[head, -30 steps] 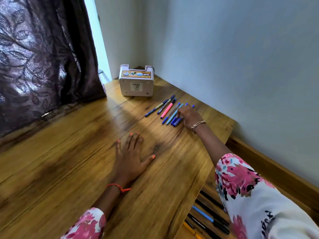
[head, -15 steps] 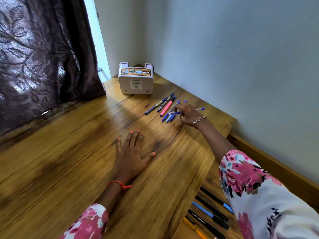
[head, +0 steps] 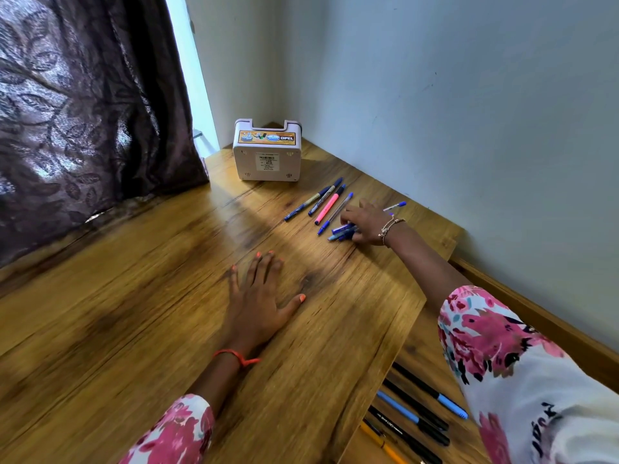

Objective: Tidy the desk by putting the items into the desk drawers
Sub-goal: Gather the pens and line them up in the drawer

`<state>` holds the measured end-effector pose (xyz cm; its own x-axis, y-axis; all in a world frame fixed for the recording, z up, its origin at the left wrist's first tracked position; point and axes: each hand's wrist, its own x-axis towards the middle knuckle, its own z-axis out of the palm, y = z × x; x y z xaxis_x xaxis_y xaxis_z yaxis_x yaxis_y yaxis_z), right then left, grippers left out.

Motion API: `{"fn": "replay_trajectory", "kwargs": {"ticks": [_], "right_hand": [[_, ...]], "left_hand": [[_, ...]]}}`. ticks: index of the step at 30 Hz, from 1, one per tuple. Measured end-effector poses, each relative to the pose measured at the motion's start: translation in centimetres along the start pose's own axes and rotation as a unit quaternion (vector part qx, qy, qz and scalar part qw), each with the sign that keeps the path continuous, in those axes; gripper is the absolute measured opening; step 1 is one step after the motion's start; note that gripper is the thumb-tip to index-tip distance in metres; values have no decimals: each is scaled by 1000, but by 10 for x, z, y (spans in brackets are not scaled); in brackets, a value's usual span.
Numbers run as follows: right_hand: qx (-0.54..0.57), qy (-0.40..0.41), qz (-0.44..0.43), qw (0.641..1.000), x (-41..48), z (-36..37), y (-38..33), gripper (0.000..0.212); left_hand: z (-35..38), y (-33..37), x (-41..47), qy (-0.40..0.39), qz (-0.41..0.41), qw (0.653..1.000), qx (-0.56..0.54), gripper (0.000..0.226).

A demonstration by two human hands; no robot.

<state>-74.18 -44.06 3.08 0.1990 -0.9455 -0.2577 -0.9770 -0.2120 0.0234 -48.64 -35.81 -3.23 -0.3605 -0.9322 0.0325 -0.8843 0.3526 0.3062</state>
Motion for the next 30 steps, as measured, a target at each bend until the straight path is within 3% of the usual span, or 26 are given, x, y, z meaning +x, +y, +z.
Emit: {"fn": "replay_trajectory", "kwargs": {"ticks": [6,10,13,25,30], "right_hand": [[12,-16,2,1000,-3,4,0,19],[117,73,22,990,-3,1,0,22],[97,100,38,989,5,-3,-3,33],[92,2,-7,996,21,-13,-6,32],[110,52,28,992,27,-17,-8,31]], "left_hand": [[-1,0,1,-6,-2,1000,1,79],[-2,1,0,-6,-2,1000,-1,79],[-3,1,0,-7,-1,1000,-5,79],[-2,1,1,-12,-3,1000,-5,79],[-2,1,0,1,0,1000,-1,77]]}}
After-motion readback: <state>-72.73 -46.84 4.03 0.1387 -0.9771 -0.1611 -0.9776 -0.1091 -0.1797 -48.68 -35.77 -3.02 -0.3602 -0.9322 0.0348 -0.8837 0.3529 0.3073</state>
